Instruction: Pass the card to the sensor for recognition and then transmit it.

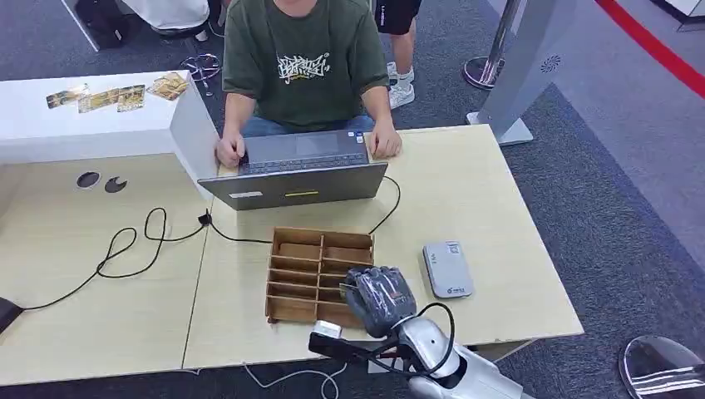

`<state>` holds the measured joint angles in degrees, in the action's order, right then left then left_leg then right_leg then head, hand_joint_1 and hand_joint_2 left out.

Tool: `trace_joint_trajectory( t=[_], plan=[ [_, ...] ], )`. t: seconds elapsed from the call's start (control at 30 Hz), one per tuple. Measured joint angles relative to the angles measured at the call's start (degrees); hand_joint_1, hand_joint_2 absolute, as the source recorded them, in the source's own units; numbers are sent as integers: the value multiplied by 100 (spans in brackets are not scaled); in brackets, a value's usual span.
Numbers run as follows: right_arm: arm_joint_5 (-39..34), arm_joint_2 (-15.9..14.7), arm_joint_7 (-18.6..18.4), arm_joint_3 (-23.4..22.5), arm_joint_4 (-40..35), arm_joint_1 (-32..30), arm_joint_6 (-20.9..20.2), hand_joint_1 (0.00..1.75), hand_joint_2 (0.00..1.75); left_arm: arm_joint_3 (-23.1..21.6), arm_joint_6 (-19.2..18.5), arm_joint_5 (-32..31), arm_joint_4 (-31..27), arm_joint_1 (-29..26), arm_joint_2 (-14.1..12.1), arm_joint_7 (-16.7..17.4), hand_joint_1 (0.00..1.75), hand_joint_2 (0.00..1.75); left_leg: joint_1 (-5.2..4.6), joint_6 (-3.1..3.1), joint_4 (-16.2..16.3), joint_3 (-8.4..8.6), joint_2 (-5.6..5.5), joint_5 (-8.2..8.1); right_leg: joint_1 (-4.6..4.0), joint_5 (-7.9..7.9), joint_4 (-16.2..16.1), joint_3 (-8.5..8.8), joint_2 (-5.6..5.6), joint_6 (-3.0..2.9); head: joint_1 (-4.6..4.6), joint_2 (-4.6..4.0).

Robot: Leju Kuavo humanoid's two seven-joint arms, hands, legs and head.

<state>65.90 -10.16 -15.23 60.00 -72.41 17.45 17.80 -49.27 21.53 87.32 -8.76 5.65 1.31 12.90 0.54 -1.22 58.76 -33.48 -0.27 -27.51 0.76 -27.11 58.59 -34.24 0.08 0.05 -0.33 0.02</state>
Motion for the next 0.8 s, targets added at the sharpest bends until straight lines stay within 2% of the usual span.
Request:
trace_joint_trajectory(
  t=[0.17,0.23,0.33,0.47,0.7,0.8],
  plan=[
    [330,9,-116,-134,-236,-268,728,159,175,0,22,13,0,0,0,0,0,0,0,0,0,-1,-1,0,0,-2,0,0,-1,0,0,0],
    [505,35,-127,-273,-383,-436,988,164,175,0,44,20,0,-1,2,0,0,0,0,0,0,-1,-1,-1,0,-2,0,-1,-1,-1,0,0],
    [590,98,13,-545,-643,-696,1364,168,175,0,52,42,0,-1,2,-9,0,0,0,2,0,-2,-1,-3,0,-3,0,-2,-1,-1,0,-2],
    [289,177,321,-1048,-1009,-958,1784,169,175,2,63,61,0,-3,9,-24,0,0,0,2,0,-1,-1,-2,0,-3,-1,-1,-1,-1,2,0],
    [-258,319,691,-1806,-1611,-1449,1927,173,175,2,109,103,0,-7,18,-35,0,0,-1,2,0,-1,-1,-2,0,-3,-1,-1,-1,-1,0,0],
    [-556,422,973,-2237,-1902,-1709,1940,173,175,2,114,120,0,-11,33,-35,0,0,-1,2,0,-2,-1,-3,0,-3,-1,-1,-2,-2,0,0]
  ],
)
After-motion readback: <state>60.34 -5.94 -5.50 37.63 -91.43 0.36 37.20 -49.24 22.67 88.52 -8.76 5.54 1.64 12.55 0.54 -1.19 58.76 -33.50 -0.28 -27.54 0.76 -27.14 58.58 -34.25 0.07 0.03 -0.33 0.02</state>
